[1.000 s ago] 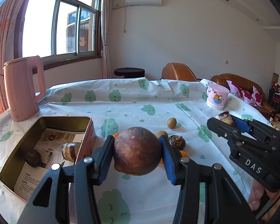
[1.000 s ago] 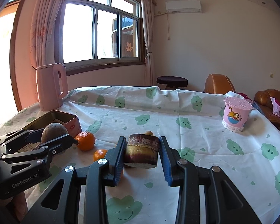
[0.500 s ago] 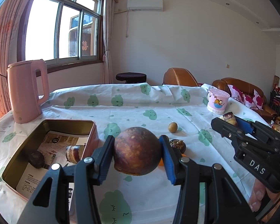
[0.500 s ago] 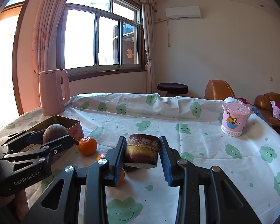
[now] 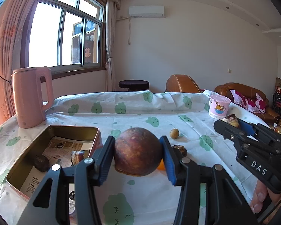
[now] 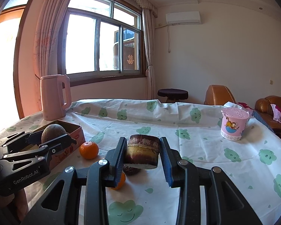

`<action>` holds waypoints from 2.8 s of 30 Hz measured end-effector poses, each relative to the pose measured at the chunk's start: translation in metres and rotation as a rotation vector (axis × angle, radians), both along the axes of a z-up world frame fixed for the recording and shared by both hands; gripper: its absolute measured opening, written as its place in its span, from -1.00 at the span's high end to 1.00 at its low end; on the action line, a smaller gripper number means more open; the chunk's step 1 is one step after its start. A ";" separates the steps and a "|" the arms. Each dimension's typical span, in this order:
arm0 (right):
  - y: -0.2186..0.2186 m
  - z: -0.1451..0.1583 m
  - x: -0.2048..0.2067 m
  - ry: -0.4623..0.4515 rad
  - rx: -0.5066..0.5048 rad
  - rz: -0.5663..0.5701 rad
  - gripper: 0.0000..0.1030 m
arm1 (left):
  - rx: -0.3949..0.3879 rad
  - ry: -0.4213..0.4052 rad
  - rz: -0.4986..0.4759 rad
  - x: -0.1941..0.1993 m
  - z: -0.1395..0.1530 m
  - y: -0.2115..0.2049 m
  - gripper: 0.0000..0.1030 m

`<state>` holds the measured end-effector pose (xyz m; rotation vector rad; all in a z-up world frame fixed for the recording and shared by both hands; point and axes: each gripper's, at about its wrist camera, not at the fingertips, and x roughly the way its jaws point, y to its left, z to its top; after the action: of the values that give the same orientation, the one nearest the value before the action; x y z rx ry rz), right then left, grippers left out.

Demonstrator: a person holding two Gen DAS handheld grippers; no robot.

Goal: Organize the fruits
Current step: 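Carry the passion fruit with the left tool while the right tool carries the can to the tin box, then lower the passion fruit into the tin box and open the left tool while the right tool releases its can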

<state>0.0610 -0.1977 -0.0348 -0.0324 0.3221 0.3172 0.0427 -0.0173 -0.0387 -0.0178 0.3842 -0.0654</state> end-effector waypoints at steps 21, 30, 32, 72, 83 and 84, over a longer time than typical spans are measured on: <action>0.006 0.001 0.000 -0.011 -0.016 0.014 0.27 | 0.000 -0.015 0.020 -0.007 0.002 0.010 0.02; 0.041 0.000 0.004 -0.003 -0.051 0.089 0.27 | -0.033 0.038 0.103 -0.004 -0.001 0.050 0.02; 0.050 0.001 0.004 -0.004 -0.057 0.110 0.27 | -0.043 0.047 0.123 -0.004 -0.001 0.061 0.02; 0.199 -0.007 0.022 0.074 -0.151 0.397 0.27 | -0.070 0.195 0.276 0.007 -0.015 0.159 0.02; 0.218 -0.020 0.032 0.146 -0.207 0.434 0.27 | -0.068 0.235 0.278 0.010 -0.023 0.164 0.02; 0.218 -0.020 0.033 0.152 -0.208 0.436 0.27 | -0.068 0.238 0.276 0.011 -0.023 0.164 0.02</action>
<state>0.0938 0.0205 -0.0551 -0.2874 0.4984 0.7196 0.0536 0.1467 -0.0619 -0.1469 0.6139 0.1980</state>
